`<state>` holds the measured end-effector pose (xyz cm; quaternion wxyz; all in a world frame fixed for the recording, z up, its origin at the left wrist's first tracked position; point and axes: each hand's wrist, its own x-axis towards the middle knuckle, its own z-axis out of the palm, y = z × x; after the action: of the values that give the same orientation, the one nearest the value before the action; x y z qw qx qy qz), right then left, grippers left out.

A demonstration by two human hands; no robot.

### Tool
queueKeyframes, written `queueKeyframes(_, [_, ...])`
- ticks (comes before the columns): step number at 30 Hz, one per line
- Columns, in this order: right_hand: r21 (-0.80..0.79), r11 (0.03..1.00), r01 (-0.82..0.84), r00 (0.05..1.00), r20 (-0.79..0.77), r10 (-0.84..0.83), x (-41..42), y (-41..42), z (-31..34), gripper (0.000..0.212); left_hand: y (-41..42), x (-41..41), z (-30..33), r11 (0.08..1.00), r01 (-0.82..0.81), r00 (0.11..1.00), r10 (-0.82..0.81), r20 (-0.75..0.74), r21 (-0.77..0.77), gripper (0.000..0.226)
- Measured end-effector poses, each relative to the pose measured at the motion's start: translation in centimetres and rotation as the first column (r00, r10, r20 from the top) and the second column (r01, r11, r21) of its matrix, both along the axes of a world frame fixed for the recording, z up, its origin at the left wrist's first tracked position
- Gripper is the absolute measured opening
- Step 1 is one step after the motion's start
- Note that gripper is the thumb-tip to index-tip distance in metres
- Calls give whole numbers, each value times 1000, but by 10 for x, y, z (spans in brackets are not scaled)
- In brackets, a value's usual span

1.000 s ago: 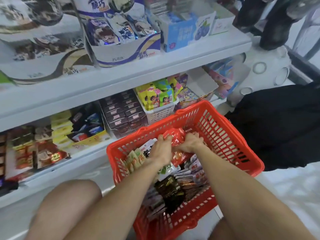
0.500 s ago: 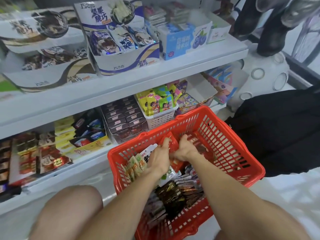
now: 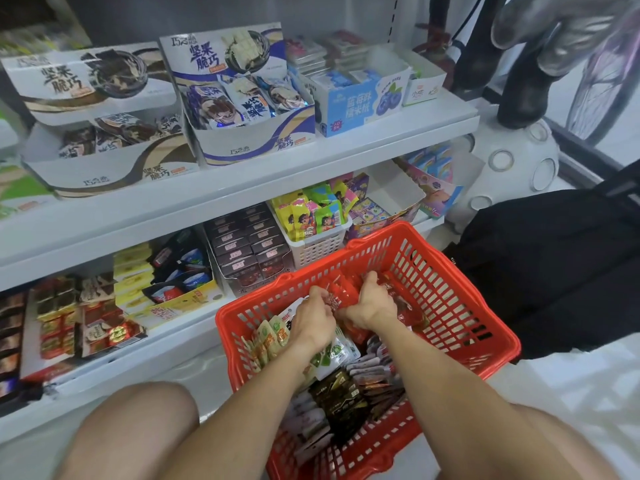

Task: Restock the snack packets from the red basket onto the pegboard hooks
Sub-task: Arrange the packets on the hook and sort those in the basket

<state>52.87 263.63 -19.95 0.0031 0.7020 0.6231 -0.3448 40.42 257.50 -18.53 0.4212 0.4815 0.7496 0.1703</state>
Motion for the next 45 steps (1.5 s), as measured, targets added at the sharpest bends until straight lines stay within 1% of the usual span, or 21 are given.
queueKeyframes(2, [5, 999, 45, 998, -47, -45, 3, 1, 3, 86, 2, 0, 2, 998, -67, 997, 67, 39, 1, 34])
queueKeyframes(5, [-79, 981, 180, 949, -250, -194, 13, 11, 8, 85, 2, -1, 9, 973, -225, 949, 230, 213, -51, 50])
queueKeyframes(7, [-208, 952, 227, 858, -420, -296, 22, 15, 15, 87, 2, -2, 11, 945, -300, 862, 326, 389, -128, 74])
queueKeyframes(10, [-366, 916, 161, 745, -564, -357, 34, 16, 29, 97, 7, 2, -1, 918, -311, 735, 397, 549, -247, 116])
queueKeyframes(11, [-406, 905, 123, 709, -602, -366, 35, 15, 32, 98, 7, 5, 5, 916, -294, 692, 401, 600, -274, 113])
queueKeyframes(14, [-419, 908, 8, 657, -682, -321, 32, 6, 38, 73, 6, 12, 34, 932, -254, 527, 358, 771, -260, 57])
queueKeyframes(15, [-391, 920, -4, 663, -690, -290, 29, 2, 40, 74, 5, 12, 34, 935, -230, 472, 350, 809, -270, 49])
queueKeyframes(17, [-335, 942, -11, 713, -663, -227, 25, -9, 41, 88, -1, 11, 37, 937, -187, 418, 347, 840, -294, 50])
queueKeyframes(21, [-310, 949, -62, 784, -604, -146, 24, -30, 34, 91, -15, 9, 30, 922, -161, 475, 385, 791, -353, 59])
queueKeyframes(23, [-307, 946, -103, 800, -591, -105, 24, -40, 40, 73, -20, 8, 27, 910, -178, 514, 411, 753, -375, 64])
queueKeyframes(25, [-327, 935, -137, 792, -603, -94, 24, -47, 49, 40, -23, 7, 26, 898, -222, 527, 439, 728, -381, 56])
queueKeyframes(28, [-394, 908, -144, 792, -596, -132, 19, -53, 57, 29, -28, 6, 25, 882, -305, 546, 471, 693, -360, 46])
queueKeyframes(29, [-386, 910, -151, 793, -597, -121, 23, -51, 50, 34, -29, 7, 25, 877, -328, 552, 480, 682, -351, 44])
queueKeyframes(31, [-418, 892, -170, 799, -589, -124, 30, -41, 37, 69, -27, 6, 24, 868, -373, 553, 492, 673, -328, 42])
queueKeyframes(32, [-436, 892, -118, 800, -574, -174, 35, -33, 31, 83, -25, 4, 23, 863, -391, 544, 497, 676, -321, 44])
queueKeyframes(33, [-408, 912, -30, 808, -548, -218, 40, -24, 25, 87, -23, 3, 23, 857, -406, 538, 505, 675, -318, 48])
queueKeyframes(36, [-92, 960, 265, 891, -359, -280, 56, 3, 6, 55, -22, -2, 18, 848, -431, 535, 515, 670, -309, 54])
queueKeyframes(38, [75, 963, 260, 955, -170, -245, 61, 12, -6, 51, -23, -2, 15, 853, -429, 549, 507, 664, -297, 52])
queueKeyframes(40, [94, 980, 175, 984, -53, -171, 62, 19, -18, 61, -23, -2, 14, 862, -421, 566, 493, 661, -282, 48])
queueKeyframes(43, [-16, 1000, 17, 994, 104, -15, 64, 29, -38, 71, -22, -7, 11, 871, -416, 583, 476, 659, -261, 50])
queueKeyframes(45, [-43, 998, -35, 980, 196, 43, 67, 34, -47, 66, -20, -10, 10, 873, -413, 584, 472, 660, -259, 53])
